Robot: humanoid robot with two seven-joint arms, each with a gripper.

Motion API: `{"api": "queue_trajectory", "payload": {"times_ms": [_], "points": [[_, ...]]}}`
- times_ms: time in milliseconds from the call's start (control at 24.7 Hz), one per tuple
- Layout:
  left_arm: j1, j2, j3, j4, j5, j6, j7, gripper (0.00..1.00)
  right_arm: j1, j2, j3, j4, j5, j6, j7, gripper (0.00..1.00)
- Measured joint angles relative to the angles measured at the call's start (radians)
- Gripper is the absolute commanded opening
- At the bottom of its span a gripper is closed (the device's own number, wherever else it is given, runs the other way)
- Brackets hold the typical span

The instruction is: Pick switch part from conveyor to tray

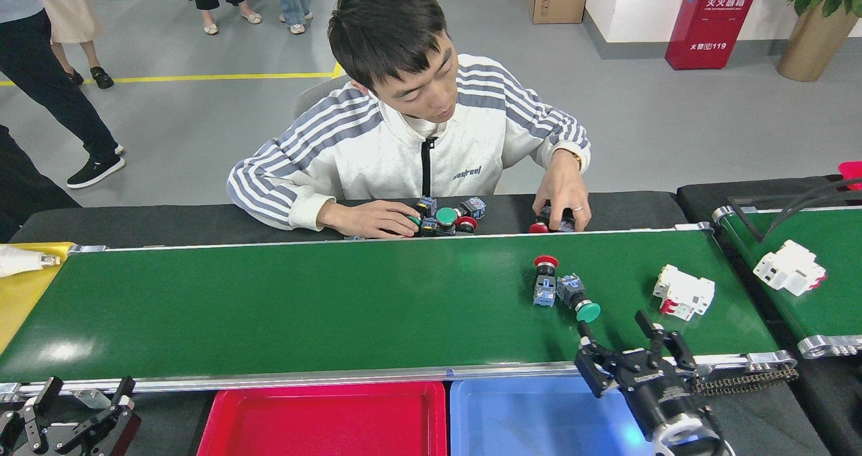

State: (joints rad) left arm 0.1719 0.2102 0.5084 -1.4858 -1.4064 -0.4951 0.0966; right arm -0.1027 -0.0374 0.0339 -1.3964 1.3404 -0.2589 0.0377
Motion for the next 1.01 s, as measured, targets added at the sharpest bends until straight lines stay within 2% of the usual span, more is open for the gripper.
{"api": "queue_trajectory", "payload": {"times_ms": [122,284,486,527,567,648,689,770,891,1013], "points": [[0.000,0.000,0.000,0.000,-0.001,0.000,0.000,1.00,-0.047,0.013,0.075,0.042,0.000,0.021,0.027,1.00],[0.001,0.000,-0.002,0.001,-0.004,0.000,0.000,1.00,-0.163,0.028,0.201,0.146,0.000,0.094,0.062,1.00],[-0.002,-0.001,-0.005,0.001,-0.005,-0.001,0.000,1.00,-0.381,0.116,0.267,0.415,-0.003,0.192,0.080,1.00],[-0.005,-0.001,-0.009,0.001,-0.005,-0.001,0.000,1.00,-0.415,0.131,0.273,0.466,-0.003,0.202,0.083,0.95],[-0.008,-0.001,-0.015,0.001,-0.006,-0.001,0.000,1.00,-0.437,0.144,0.277,0.506,-0.004,0.207,0.083,0.81],[-0.013,-0.001,-0.022,0.000,-0.006,-0.003,0.000,1.00,-0.458,0.154,0.289,0.542,-0.003,0.213,0.087,0.42],[-0.014,-0.001,-0.023,0.000,-0.006,-0.004,0.000,1.00,-0.460,0.153,0.304,0.547,-0.002,0.215,0.091,0.34],[-0.015,-0.001,-0.023,0.000,-0.006,-0.004,0.000,1.00,-0.463,0.146,0.336,0.548,-0.004,0.216,0.102,0.12],[-0.015,0.000,-0.022,0.000,-0.006,-0.002,0.000,1.00,-0.462,0.136,0.352,0.528,-0.009,0.214,0.113,0.02],[-0.015,0.000,-0.022,-0.002,-0.006,0.001,0.000,1.00,-0.403,0.130,0.364,0.398,-0.010,0.193,0.116,0.02]]}}
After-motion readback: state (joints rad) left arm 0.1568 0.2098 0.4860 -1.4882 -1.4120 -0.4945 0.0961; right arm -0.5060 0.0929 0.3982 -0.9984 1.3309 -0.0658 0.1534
